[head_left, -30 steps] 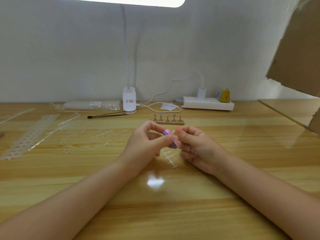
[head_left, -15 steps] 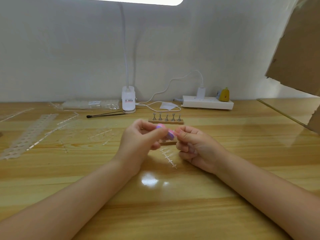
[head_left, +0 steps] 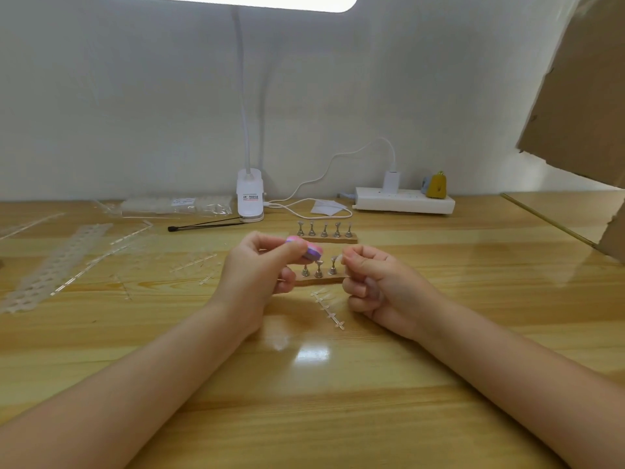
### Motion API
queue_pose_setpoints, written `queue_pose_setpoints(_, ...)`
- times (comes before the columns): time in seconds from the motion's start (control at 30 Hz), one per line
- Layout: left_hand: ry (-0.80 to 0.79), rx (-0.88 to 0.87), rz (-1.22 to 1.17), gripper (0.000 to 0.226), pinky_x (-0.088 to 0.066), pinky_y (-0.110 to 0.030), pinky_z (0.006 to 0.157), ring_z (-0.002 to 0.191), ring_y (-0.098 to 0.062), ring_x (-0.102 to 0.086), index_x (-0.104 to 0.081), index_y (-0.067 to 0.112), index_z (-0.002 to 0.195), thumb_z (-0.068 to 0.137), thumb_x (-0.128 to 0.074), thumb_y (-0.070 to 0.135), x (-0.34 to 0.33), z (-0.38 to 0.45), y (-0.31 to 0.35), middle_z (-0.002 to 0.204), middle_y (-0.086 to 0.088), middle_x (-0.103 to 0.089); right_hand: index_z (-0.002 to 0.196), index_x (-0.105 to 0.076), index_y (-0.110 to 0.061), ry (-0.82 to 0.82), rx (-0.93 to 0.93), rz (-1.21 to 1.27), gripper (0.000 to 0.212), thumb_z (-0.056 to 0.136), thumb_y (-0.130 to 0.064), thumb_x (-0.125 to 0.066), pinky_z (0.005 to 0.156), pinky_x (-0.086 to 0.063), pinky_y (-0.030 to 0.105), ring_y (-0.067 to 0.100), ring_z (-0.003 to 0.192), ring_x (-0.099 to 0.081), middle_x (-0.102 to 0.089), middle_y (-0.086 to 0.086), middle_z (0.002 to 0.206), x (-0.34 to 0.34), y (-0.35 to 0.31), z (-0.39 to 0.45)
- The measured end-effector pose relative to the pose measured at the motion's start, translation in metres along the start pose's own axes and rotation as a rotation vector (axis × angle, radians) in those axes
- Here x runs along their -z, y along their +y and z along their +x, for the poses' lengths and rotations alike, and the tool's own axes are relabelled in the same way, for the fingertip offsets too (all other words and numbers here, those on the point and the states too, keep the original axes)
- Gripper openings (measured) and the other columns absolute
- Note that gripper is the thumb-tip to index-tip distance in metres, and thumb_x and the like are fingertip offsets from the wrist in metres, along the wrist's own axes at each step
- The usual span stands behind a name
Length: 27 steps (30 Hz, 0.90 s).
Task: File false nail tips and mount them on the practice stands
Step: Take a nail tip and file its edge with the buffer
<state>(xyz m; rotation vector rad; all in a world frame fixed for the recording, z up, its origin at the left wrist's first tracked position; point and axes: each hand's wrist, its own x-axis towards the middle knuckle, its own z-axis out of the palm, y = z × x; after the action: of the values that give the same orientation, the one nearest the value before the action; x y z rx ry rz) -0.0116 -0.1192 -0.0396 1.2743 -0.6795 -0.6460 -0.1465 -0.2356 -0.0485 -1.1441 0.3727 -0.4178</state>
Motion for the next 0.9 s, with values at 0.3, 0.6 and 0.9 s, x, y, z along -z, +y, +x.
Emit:
queue_pose_setpoints(0.3, -0.029, 0.048, -0.06, 0.043, -0.044, -0.018, 0.044, 0.047, -0.006, -0.052, -0.055, 0.005, 0.1, 0.069, -0.08, 0.021, -0.003, -0.002, -0.003, 0.085, -0.01, -0.074, 0.086, -0.055, -0.011, 0.016, 0.015, -0.033, 0.01, 0.079, -0.016, -0.061, 0.037, -0.02, 0.015, 0.005, 0.043, -0.036, -0.055, -0.007, 0.056, -0.002, 0.0, -0.002)
queue_pose_setpoints(0.6, -0.009, 0.019, 0.057, 0.033, -0.044, -0.022, 0.044, 0.048, -0.008, -0.054, -0.054, 0.009, 0.099, 0.077, -0.076, 0.02, -0.003, 0.001, -0.007, 0.085, -0.009, -0.075, 0.084, -0.058, -0.009, 0.028, 0.031, -0.044, 0.015, 0.074, -0.015, -0.065, 0.034, -0.025, 0.014, 0.005, 0.044, -0.036, -0.05, -0.004, 0.06, -0.001, 0.0, -0.001)
queue_pose_setpoints(0.9, -0.166, -0.004, 0.198, 0.029, -0.047, -0.021, 0.046, 0.049, -0.009, -0.055, -0.055, 0.009, 0.093, 0.077, -0.077, 0.02, -0.013, -0.009, -0.012, 0.079, -0.007, -0.074, 0.084, -0.057, -0.009, 0.038, 0.055, -0.041, 0.014, 0.074, -0.016, -0.065, 0.033, -0.024, 0.014, 0.004, 0.04, -0.036, -0.052, 0.001, 0.061, -0.001, 0.002, 0.001)
